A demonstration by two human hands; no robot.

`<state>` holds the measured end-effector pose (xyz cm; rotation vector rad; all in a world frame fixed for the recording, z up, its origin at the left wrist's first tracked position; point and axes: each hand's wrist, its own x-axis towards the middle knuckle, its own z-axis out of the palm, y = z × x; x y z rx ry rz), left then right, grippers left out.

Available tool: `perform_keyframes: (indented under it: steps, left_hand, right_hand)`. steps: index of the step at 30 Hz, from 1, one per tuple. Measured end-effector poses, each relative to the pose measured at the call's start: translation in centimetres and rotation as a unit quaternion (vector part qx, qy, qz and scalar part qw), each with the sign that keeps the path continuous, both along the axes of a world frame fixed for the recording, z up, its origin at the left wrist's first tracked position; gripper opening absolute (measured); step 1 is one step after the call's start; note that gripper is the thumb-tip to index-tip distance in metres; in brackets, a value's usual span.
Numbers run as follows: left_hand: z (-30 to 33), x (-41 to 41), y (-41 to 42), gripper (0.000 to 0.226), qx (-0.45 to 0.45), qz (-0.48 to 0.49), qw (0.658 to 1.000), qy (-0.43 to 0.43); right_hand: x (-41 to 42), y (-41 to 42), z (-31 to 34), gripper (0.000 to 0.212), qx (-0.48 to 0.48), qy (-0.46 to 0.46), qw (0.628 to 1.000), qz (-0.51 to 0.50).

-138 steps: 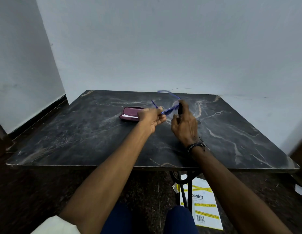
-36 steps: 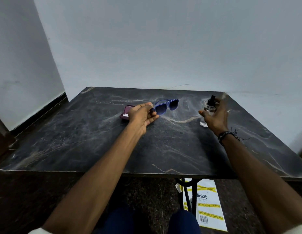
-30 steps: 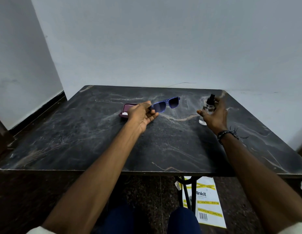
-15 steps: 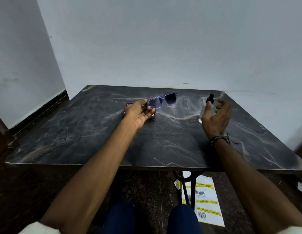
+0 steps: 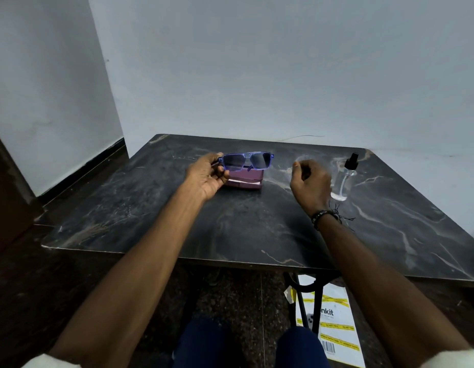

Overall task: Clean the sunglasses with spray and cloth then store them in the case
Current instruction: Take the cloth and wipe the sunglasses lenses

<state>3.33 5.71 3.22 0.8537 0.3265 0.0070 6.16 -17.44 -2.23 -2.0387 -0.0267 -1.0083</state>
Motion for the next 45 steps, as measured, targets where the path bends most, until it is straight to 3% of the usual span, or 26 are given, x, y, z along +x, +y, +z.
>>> perform_keyframes:
  steps: [5, 11, 15, 21, 25, 27, 29, 32, 40, 43, 45]
  left_hand:
    - [-0.4, 0.9, 2.7, 0.018, -0.005, 0.016, 1.000, -0.001]
    - [-1.1, 2.3, 4.8, 0.016, -0.010, 0.027, 1.000, 0.012]
    - [-1.5, 3.5, 5.8, 0.013, -0.019, 0.031, 0.999, 0.016]
    - [-2.2, 4.2, 7.3, 0.015, -0.031, 0.037, 0.999, 0.018]
    - [-2.7, 4.5, 8.2, 0.014, -0.038, 0.042, 0.998, 0.020]
    - [-2.9, 4.6, 8.5, 0.014, -0.040, 0.043, 0.998, 0.022]
    - [-2.9, 4.7, 8.7, 0.013, -0.044, 0.045, 0.998, 0.024]
    - [-2.9, 4.7, 8.7, 0.012, -0.052, 0.043, 0.997, 0.023]
    - [-2.6, 4.3, 8.8, 0.014, -0.061, 0.046, 0.997, 0.022]
    - [-2.1, 4.0, 8.6, 0.017, -0.067, 0.049, 0.996, 0.018]
    - [-1.8, 3.8, 8.4, 0.018, -0.068, 0.050, 0.996, 0.018]
  right_hand:
    - [2.3, 3.0, 0.7, 0.011, -0.015, 0.086, 0.994, 0.062]
    - [5.3, 6.5, 2.9, 0.003, -0.184, 0.212, 0.941, 0.188]
    - [7.2, 9.2, 3.5, 0.031, -0.270, 0.269, 0.902, 0.201]
    - [8.7, 12.7, 2.6, 0.009, -0.327, 0.304, 0.859, 0.250]
    - [9.1, 13.5, 2.8, 0.035, -0.368, 0.310, 0.840, 0.251]
    - [9.1, 13.9, 3.1, 0.028, -0.383, 0.319, 0.830, 0.251]
    - [8.9, 14.2, 3.3, 0.006, -0.411, 0.321, 0.817, 0.246]
    - [8.5, 14.7, 3.4, 0.017, -0.461, 0.311, 0.801, 0.221]
    - [8.4, 14.3, 2.7, 0.015, -0.449, 0.279, 0.817, 0.231]
    - [8.5, 13.3, 2.7, 0.043, -0.347, 0.290, 0.855, 0.252]
    - [8.2, 12.6, 3.2, 0.050, -0.285, 0.276, 0.880, 0.262]
